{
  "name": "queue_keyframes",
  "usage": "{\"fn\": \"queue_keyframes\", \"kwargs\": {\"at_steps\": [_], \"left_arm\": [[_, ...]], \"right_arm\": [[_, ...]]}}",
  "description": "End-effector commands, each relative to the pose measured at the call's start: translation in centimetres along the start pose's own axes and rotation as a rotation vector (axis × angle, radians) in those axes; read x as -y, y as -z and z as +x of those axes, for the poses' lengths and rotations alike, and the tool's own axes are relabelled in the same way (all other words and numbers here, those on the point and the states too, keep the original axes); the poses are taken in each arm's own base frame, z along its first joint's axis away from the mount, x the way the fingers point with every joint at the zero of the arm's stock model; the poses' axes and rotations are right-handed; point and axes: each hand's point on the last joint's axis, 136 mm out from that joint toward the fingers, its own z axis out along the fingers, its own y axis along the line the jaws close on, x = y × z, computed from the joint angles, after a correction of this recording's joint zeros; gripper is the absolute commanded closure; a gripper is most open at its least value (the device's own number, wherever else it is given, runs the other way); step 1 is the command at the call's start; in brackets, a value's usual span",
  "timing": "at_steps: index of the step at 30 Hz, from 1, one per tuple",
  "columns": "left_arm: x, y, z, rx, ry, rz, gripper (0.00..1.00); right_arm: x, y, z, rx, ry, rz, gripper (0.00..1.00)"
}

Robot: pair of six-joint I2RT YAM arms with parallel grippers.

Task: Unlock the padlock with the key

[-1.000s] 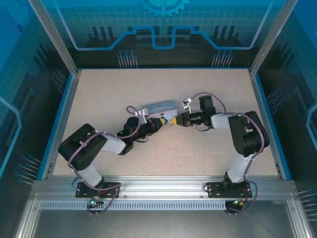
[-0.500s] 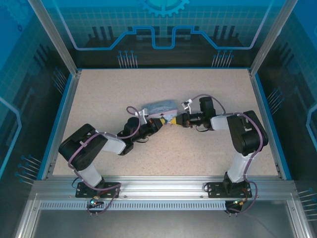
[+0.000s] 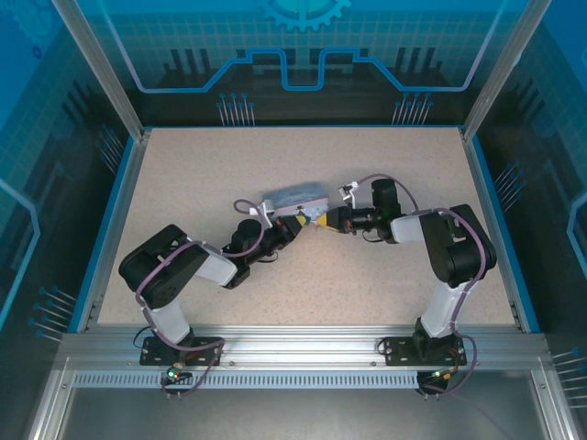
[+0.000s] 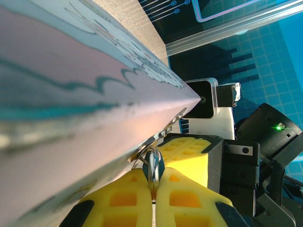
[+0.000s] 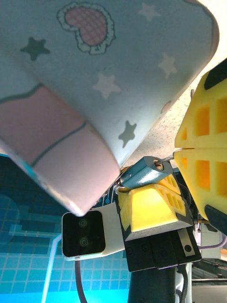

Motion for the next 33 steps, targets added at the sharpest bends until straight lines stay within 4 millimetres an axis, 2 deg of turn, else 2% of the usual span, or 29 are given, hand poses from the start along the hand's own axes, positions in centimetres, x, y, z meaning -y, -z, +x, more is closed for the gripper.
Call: {"fn": "queue_keyframes", "kwargs": {"at_steps": [1, 12, 22, 27, 33], "left_arm": [[5.8, -0.2, 1.3, -0.051, -0.020, 0.202, 1.00], [6.7, -0.3, 1.8, -0.071, -0.025, 0.221, 1.00], [8.6, -0.1, 1.3, -0.049, -0.031, 0.254, 1.00], [8.9, 0.2, 1.1, -0.043, -0.043, 0.248, 1.00], [9.0, 0.0, 1.1, -0.045, -0.041, 0.255, 1.00]], "right_arm": [[-0.4, -0.4, -0.1, -0.005, 0.013, -0.022, 0.97], [-1.0, -0.5, -0.7, -0.012, 0.018, -0.043, 0.97], [0.6, -0.8, 0.0, -0.018, -0.015, -0.023, 0.97], [0.9, -0.7, 0.1, -0.015, -0.015, -0.022, 0.96], [0.1, -0.4, -0.3, 0.008, 0.012, -0.053, 0.95]]}}
